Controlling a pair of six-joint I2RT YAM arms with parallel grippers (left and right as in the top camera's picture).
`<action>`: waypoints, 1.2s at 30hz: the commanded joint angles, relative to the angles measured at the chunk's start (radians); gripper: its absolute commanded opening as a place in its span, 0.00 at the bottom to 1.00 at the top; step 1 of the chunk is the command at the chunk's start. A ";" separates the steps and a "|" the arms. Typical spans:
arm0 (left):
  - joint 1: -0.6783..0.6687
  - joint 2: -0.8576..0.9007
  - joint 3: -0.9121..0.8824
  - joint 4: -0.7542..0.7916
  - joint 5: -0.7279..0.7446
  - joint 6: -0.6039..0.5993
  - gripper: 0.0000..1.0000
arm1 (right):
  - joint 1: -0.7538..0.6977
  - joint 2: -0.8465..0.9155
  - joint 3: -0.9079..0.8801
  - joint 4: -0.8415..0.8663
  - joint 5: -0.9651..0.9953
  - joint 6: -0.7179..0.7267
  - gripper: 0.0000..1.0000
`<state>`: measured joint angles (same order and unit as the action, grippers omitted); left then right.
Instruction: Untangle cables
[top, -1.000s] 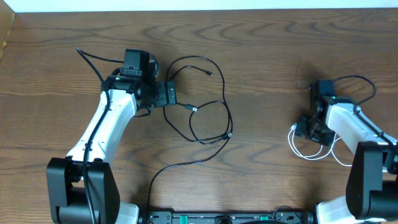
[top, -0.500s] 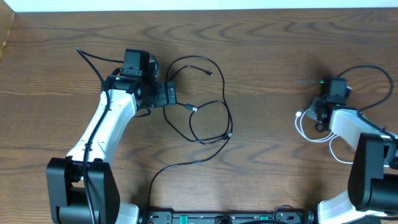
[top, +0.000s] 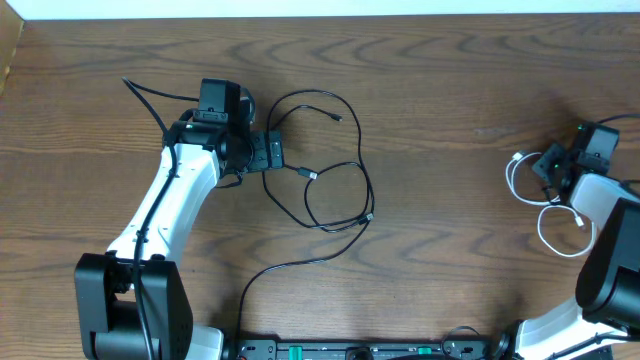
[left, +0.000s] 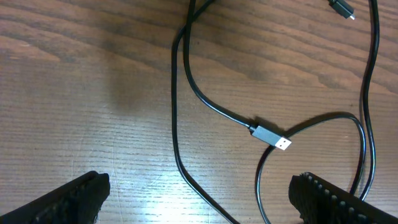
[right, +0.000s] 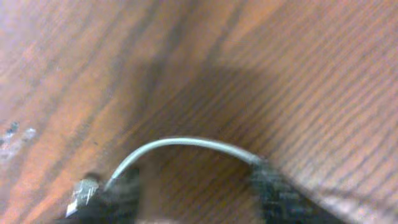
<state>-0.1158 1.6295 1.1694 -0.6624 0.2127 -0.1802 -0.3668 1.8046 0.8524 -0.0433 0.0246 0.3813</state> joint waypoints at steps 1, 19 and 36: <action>0.003 0.004 0.007 -0.003 0.011 0.000 0.98 | -0.024 0.028 -0.060 -0.082 -0.105 0.023 0.84; 0.003 0.004 0.007 -0.003 0.011 0.000 0.98 | 0.117 -0.361 -0.060 -0.265 -0.008 -0.079 0.99; 0.003 0.004 0.007 -0.003 0.011 0.000 0.98 | 0.146 -0.256 -0.060 -0.241 -0.108 -0.105 0.49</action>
<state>-0.1158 1.6295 1.1694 -0.6624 0.2127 -0.1802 -0.2234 1.5475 0.7914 -0.2802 -0.0643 0.2768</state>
